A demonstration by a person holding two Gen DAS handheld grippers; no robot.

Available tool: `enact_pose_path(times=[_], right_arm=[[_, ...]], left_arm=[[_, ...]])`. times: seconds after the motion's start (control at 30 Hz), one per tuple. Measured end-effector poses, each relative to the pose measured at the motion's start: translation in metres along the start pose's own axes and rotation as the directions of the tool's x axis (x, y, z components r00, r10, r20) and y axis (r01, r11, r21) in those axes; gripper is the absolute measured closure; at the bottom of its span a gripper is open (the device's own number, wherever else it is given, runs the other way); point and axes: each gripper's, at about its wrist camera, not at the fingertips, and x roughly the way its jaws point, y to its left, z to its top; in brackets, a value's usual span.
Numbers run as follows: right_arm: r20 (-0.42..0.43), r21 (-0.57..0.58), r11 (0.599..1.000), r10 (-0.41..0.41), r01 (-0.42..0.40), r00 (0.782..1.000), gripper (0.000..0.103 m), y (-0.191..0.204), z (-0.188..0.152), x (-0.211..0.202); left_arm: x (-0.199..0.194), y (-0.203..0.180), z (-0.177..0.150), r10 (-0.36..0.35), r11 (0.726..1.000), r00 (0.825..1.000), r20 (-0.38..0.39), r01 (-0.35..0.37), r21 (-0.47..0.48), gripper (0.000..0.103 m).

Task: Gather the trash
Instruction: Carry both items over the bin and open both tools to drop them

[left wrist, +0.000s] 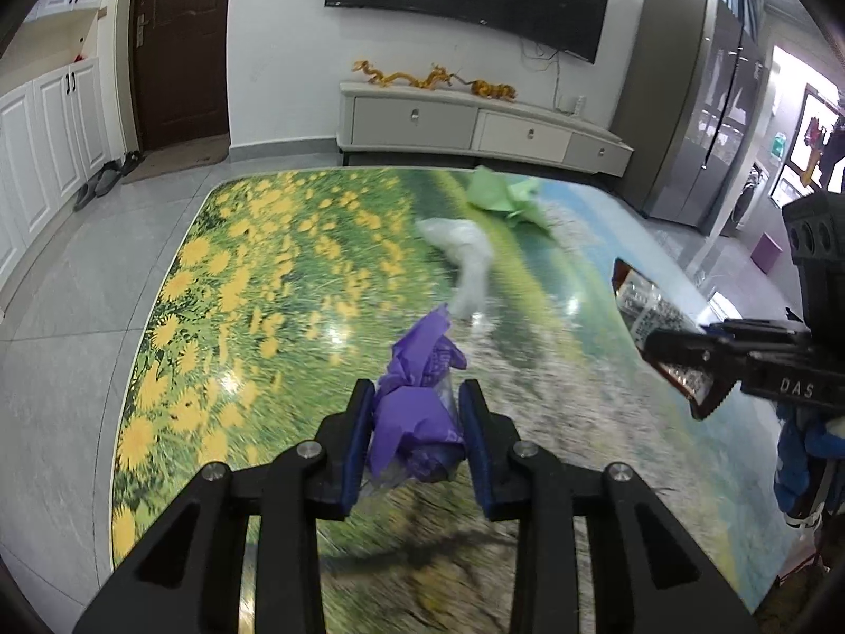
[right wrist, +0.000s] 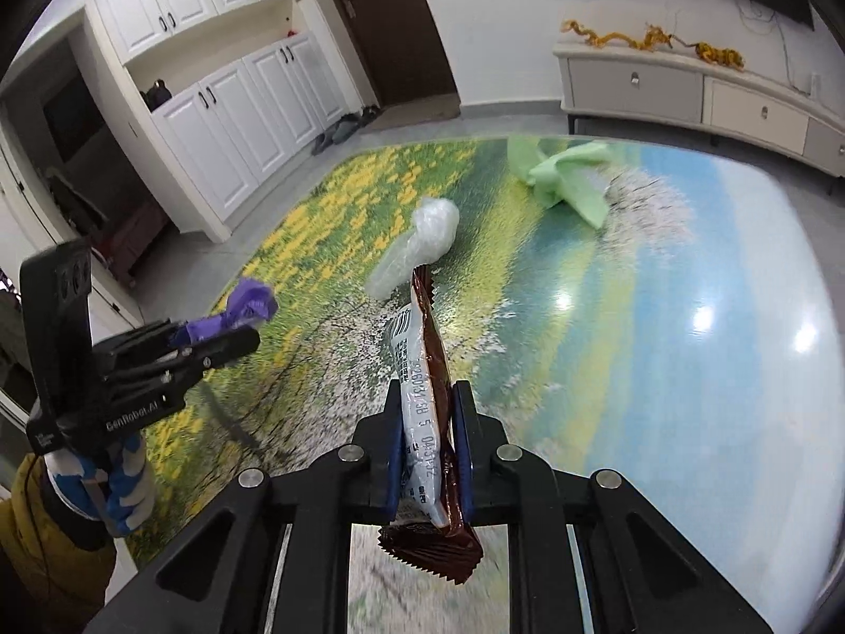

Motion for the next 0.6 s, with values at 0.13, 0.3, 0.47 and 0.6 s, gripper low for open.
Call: enact_pose_path(times=[0.13,0.3,0.47,0.6], right_arm=[[0.07,0.026,1.0,-0.004,0.002,0.998,0.087,-0.008,-0.009,-0.041],[0.168,0.065,0.998,-0.027,0.016,0.985,0.087,-0.02,-0.024,-0.098],[0.25,0.09,0.995,-0.072,0.051,0.966,0.087,-0.032,-0.042,-0.154],[0.305,0.103,0.99,-0.119,0.092,0.945,0.087,-0.039,-0.059,-0.196]], left_arm=[[-0.025,-0.02,-0.002,-0.005,1.0,1.0,0.029,0.005,0.009,0.072],[-0.06,-0.047,0.002,0.004,0.999,0.997,0.076,-0.007,0.038,0.072],[-0.094,-0.076,0.012,0.004,0.997,0.99,0.14,-0.014,0.069,0.072],[-0.117,-0.106,0.02,-0.025,0.994,0.983,0.183,0.005,0.106,0.072]])
